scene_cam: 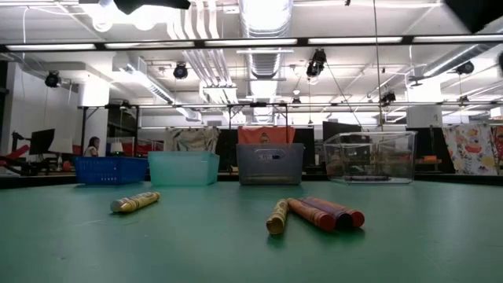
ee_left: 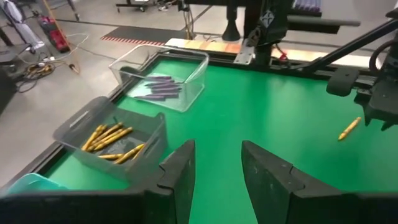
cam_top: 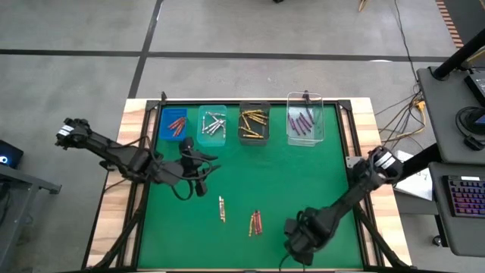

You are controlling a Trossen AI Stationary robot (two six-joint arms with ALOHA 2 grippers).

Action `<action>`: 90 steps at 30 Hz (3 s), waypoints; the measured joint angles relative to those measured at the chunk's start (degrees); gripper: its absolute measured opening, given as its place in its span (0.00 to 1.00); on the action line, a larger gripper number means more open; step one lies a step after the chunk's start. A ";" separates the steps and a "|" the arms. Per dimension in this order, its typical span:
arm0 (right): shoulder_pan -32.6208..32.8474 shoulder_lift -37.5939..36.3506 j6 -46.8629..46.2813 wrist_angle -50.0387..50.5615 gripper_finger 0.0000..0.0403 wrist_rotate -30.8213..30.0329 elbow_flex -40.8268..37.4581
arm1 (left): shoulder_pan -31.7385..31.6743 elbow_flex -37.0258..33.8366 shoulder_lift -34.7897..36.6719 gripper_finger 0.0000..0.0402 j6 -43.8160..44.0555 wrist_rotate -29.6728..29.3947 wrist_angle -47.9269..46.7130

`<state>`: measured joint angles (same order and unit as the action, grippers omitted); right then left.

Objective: Sort crayons
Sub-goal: Put the yellow crayon into the black bin

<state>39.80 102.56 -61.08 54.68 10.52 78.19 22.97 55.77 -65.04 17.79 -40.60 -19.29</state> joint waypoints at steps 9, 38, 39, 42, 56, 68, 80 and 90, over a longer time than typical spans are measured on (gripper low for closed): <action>7.16 -0.02 -3.70 0.44 0.32 -5.43 -0.42 | 1.73 0.00 -0.56 0.28 0.34 0.09 3.16; 8.84 -0.24 -6.49 -9.02 0.29 -13.70 -13.53 | 2.24 0.00 -2.42 0.28 -0.77 0.17 4.76; 8.84 -0.26 -6.49 -9.24 0.27 -13.66 -13.92 | 2.24 0.00 -2.41 0.28 -0.77 0.17 4.76; 8.84 -0.26 -6.45 -9.82 0.19 -13.67 -14.69 | 2.24 0.00 -2.40 0.28 -0.77 0.15 4.77; 8.95 -3.04 -0.83 -8.15 0.03 -17.28 -13.46 | 2.24 0.00 -2.58 0.28 -1.05 0.09 9.32; 8.37 -9.06 14.33 -13.62 0.03 -45.93 -18.85 | 2.17 0.07 -6.74 0.28 -2.50 0.10 21.87; -0.10 -22.35 40.02 -39.49 0.03 -52.99 -33.71 | 0.31 0.09 -8.04 0.28 -8.35 -5.27 27.14; -14.54 -32.70 65.90 -81.61 0.03 -32.35 -47.63 | -1.88 0.09 -8.02 0.28 -11.11 -5.35 26.39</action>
<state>25.26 69.86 4.82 -26.93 -21.83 30.56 21.10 55.86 -73.06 6.68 -45.95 7.11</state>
